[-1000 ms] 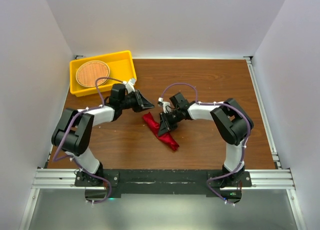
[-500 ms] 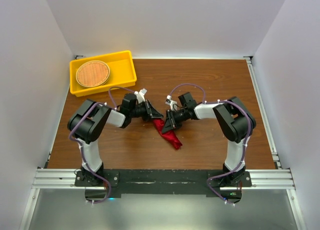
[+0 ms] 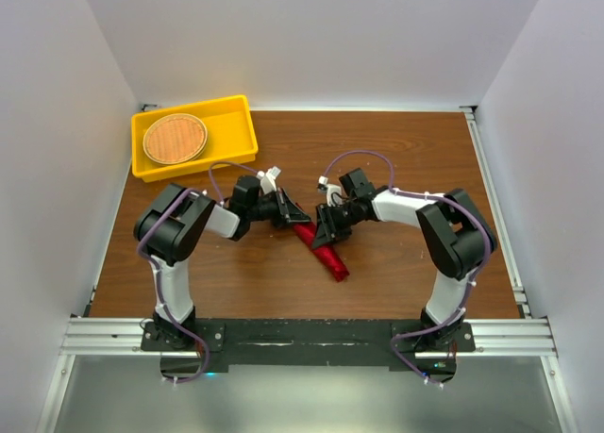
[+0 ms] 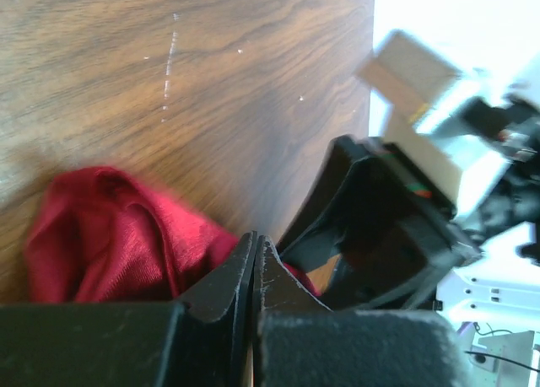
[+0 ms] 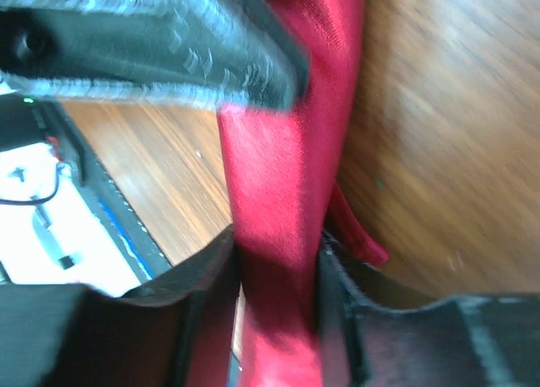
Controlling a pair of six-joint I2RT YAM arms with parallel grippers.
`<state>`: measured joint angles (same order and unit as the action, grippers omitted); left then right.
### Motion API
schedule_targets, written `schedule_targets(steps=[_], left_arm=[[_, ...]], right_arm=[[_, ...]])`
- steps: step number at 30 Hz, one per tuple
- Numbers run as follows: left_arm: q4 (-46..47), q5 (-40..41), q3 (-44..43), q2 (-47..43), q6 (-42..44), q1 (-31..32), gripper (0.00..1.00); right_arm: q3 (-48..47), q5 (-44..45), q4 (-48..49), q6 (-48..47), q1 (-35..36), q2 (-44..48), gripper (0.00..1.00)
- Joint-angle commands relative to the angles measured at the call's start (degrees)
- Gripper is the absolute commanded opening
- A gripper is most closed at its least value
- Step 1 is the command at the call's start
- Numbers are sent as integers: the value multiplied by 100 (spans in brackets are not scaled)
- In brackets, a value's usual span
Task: Fold the napkin, place the utensils inside, and roll it up
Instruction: Roll the napkin with the utensil
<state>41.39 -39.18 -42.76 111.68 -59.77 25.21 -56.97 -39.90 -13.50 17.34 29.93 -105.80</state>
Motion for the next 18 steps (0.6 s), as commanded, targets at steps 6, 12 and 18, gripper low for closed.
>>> schedule_targets(steps=[6,12,18], left_arm=[[-667,543,-162,293,571,-60,1],[-781,525,-276,337,598,-60,1],[-922,490,-347,346,668,-60,1]], right_arm=[[273,913,-1533,-416,-5,990,48],[757,1379,-1822,-109,118,1597,52],[557,2012,-2341,199,250,1869,45]])
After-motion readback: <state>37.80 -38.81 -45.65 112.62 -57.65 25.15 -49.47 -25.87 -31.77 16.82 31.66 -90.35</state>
